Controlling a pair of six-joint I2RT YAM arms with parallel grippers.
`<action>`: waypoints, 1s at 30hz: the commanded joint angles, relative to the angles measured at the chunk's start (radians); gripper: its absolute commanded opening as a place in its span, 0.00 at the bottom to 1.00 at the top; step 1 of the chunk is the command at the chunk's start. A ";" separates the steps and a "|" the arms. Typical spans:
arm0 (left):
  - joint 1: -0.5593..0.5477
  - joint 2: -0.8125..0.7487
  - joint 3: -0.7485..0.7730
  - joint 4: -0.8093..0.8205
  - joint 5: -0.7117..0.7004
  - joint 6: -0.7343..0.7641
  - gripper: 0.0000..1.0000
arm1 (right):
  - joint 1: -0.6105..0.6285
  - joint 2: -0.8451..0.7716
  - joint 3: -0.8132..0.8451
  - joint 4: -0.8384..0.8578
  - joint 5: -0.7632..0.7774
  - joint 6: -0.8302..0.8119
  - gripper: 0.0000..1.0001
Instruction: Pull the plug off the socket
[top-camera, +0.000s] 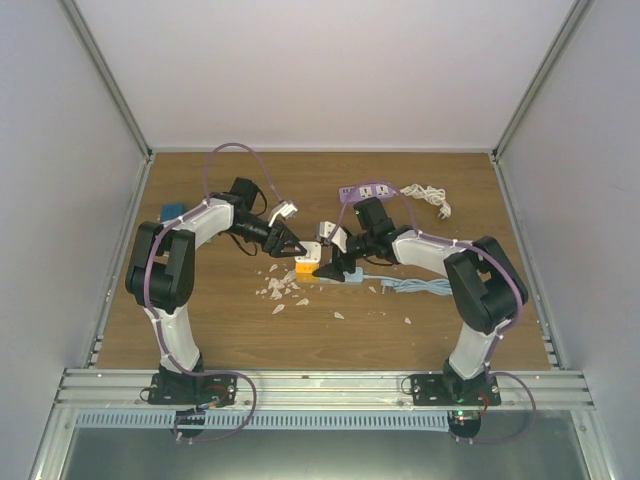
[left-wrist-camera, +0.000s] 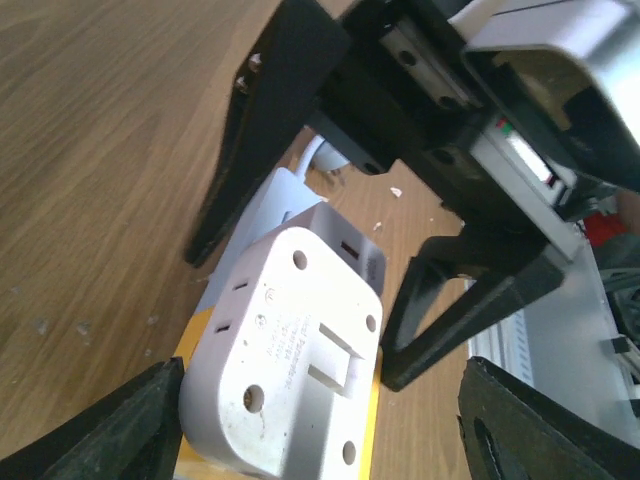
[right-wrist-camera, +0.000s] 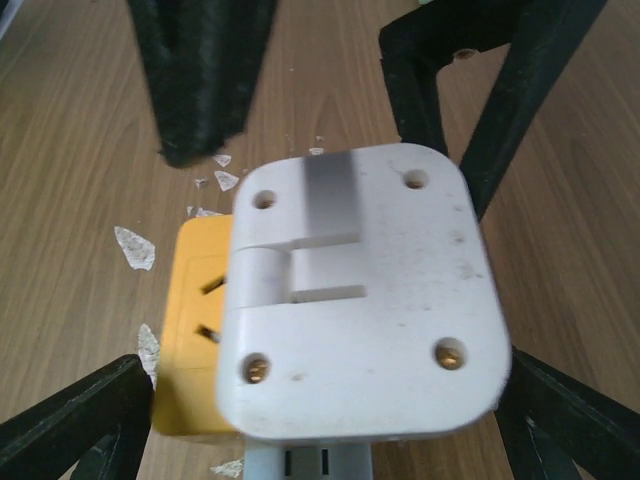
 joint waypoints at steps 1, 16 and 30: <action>0.003 -0.013 0.010 -0.059 0.089 0.071 0.73 | 0.011 0.033 0.005 0.051 0.027 0.031 0.92; 0.002 -0.141 -0.058 0.055 0.002 0.098 0.57 | 0.011 0.057 0.027 0.037 0.024 0.034 0.85; -0.033 -0.201 -0.098 0.064 -0.063 0.198 0.46 | 0.011 0.079 0.056 0.042 -0.025 0.035 0.85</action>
